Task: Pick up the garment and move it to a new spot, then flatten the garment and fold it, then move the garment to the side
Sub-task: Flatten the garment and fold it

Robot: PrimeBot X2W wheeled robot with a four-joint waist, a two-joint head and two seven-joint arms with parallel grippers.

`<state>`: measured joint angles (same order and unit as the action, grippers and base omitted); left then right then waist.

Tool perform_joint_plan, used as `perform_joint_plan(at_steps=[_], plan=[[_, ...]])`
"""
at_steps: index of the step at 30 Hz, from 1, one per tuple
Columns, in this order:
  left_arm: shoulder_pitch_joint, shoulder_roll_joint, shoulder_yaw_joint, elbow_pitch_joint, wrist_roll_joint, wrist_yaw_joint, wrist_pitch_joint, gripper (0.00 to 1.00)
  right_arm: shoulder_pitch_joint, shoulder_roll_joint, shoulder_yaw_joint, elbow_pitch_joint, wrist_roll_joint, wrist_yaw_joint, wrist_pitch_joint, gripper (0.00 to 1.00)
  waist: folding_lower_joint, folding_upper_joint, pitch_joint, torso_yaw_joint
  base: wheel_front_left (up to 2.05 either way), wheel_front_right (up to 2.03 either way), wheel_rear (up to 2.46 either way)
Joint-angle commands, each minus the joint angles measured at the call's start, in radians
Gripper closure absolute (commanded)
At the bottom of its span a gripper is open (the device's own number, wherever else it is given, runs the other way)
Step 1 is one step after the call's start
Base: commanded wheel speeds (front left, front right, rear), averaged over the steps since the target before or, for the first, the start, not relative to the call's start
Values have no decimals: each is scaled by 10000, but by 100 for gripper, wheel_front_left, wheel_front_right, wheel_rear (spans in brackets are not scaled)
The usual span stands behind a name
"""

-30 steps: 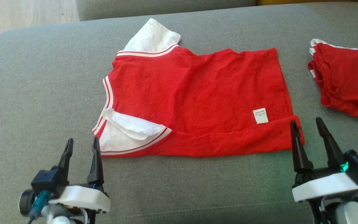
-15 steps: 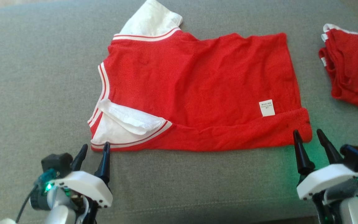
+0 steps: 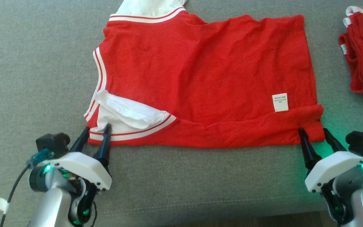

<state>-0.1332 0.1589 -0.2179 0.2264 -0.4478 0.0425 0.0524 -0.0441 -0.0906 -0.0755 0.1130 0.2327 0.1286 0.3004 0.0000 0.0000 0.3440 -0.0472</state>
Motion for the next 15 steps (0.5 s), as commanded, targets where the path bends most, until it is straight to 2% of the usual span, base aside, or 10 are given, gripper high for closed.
perform_joint_plan(at_steps=[1, 3, 4, 5, 15], plan=[[-167, 176, 206, -35, -56, -45, 192, 98, -222, -41, 164, -342, 120, 21, 120, 0, 0, 0, 37, 23, 0, 0, 0], [-187, 183, 187, -23, -118, -104, 218, 100, -257, -33, 109, -372, 254, 21, 277, 62, 0, 0, 46, 35, 0, 0, 0], [-188, 193, 180, -23, -123, -111, 214, 100, -277, -55, 85, -385, 297, 21, 325, 87, 0, 0, 43, 37, 0, 0, 0], [-189, 201, 161, -26, -123, -123, 211, 100, -279, -62, 60, -367, 366, 21, 414, 100, 0, 0, 33, 46, 0, 0, 0], [126, 221, 183, -545, -164, -23, -61, 100, -49, -131, -120, -695, 835, 21, 591, 100, 0, 0, -253, 112, 0, 0, 0]])
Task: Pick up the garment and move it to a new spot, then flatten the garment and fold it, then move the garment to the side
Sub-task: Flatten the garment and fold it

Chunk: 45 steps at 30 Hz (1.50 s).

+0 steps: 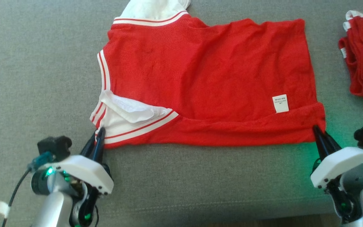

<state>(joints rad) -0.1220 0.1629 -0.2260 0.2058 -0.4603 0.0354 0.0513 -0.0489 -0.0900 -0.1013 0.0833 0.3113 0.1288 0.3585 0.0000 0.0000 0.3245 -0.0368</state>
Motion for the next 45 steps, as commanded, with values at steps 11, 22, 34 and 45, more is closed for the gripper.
perform_joint_plan(at_steps=[11, 22, 34, 45], plan=[[1606, 293, 354, -2016, -193, 573, 273, 100, 1028, -143, -330, -1192, 206, 19, 516, 100, 0, 0, -745, 91, 0, 0, 0], [2367, 118, 129, -2561, -181, 944, 437, 0, 1558, 82, -516, -1705, 188, 19, 350, 0, 0, 0, -1017, 222, 0, 0, 0], [1630, 168, 419, -3227, 1114, 1562, -1775, 0, 752, -38, 158, -2833, -337, 19, -2373, 0, 0, 0, -1361, 46, 0, 0, 0], [1562, 429, 400, -3282, 1532, 1757, -1960, 0, 693, -145, 741, -2843, -486, 19, -3212, 0, 0, 0, -1656, 4, 0, 0, 0]])
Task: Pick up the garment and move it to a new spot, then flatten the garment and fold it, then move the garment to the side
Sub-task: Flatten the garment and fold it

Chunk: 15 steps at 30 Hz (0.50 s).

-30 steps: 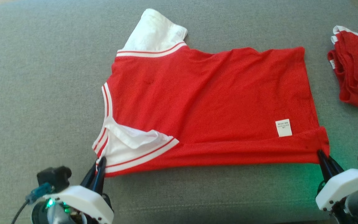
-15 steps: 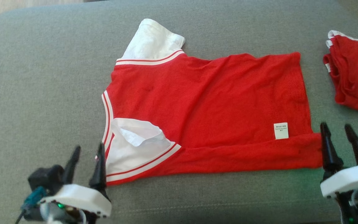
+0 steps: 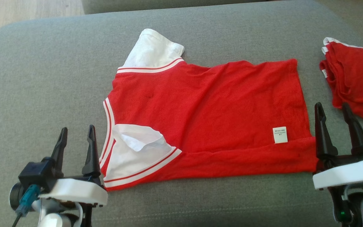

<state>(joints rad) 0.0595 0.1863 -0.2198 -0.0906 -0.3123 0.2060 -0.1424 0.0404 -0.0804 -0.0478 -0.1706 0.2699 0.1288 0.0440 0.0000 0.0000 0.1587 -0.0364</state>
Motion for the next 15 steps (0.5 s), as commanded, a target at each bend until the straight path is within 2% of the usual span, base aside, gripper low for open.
perform_joint_plan(at_steps=[1, 9, 15], plan=[[-230, 212, 345, -320, 49, 57, -24, 0, -202, -246, 210, -281, -60, 19, -88, 0, 0, 0, 7, -1, 0, 0, 0], [-516, 322, 248, -278, 52, -25, 109, 0, -323, -298, 189, -363, -127, 19, 11, 0, 0, 0, 291, 10, 0, 0, 0], [-2631, 319, -156, 309, -93, -715, 706, 0, -649, -316, 155, -626, -110, 19, 139, 0, 0, 0, 1107, 50, 0, 0, 0]])
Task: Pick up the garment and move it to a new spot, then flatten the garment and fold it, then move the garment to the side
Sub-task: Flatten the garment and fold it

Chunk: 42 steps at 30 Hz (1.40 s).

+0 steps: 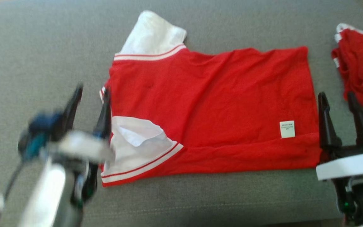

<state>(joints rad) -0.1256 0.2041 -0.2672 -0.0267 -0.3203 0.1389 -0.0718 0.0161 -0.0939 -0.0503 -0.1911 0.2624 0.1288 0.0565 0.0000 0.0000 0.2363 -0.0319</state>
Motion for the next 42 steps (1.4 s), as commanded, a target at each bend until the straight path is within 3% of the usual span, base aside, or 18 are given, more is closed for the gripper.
perform_joint_plan(at_steps=[1, 6, 7, 16, 29, 35, 36, 37, 42], plan=[[-1303, 139, 244, -121, -9, -175, 134, 0, -503, -187, 180, -461, -26, 19, 11, 0, 0, 0, 494, -10, 0, 0, 0], [-4036, 80, 57, 1576, -177, -883, 723, 0, -1043, -207, 335, -586, 22, 19, 0, 0, 0, 0, 1407, -237, 0, 0, 0], [-5021, 41, -4, 2424, -224, -1150, 834, 0, -1268, -212, 458, -570, 39, 19, -24, 0, 0, 0, 1714, -389, 0, 0, 0], [-8275, -194, -295, 6222, -137, -1970, 392, 0, -2030, -164, 981, -310, 206, 19, -247, 0, 0, 0, 2816, -1092, 0, 0, 0], [-10183, -337, -389, 10432, -365, -2408, -411, 0, -2409, -127, 1385, 143, 470, 19, -420, 0, 0, 0, 3530, -1924, 0, 0, 0], [-10648, -341, -375, 11664, -397, -2154, -581, 0, -2496, -192, 1271, 246, 574, 19, -453, 0, 0, 0, 3626, -2023, 0, 0, 0], [-10694, -365, -415, 11841, -373, -2111, -550, 36, -2520, -218, 1225, 270, 594, 19, -446, 0, 0, 0, 3626, -2011, 0, 0, 0], [-10743, -404, -434, 12000, -379, -2096, -509, 98, -2558, -248, 1158, 301, 617, 19, -436, 0, 0, 0, 3628, -1993, 0, 0, 0], [-10984, -601, -638, 12308, -253, -1993, -926, 100, -3039, -542, 734, 527, 767, 19, -342, 0, 0, 0, 3535, -1788, 0, 0, 0]])
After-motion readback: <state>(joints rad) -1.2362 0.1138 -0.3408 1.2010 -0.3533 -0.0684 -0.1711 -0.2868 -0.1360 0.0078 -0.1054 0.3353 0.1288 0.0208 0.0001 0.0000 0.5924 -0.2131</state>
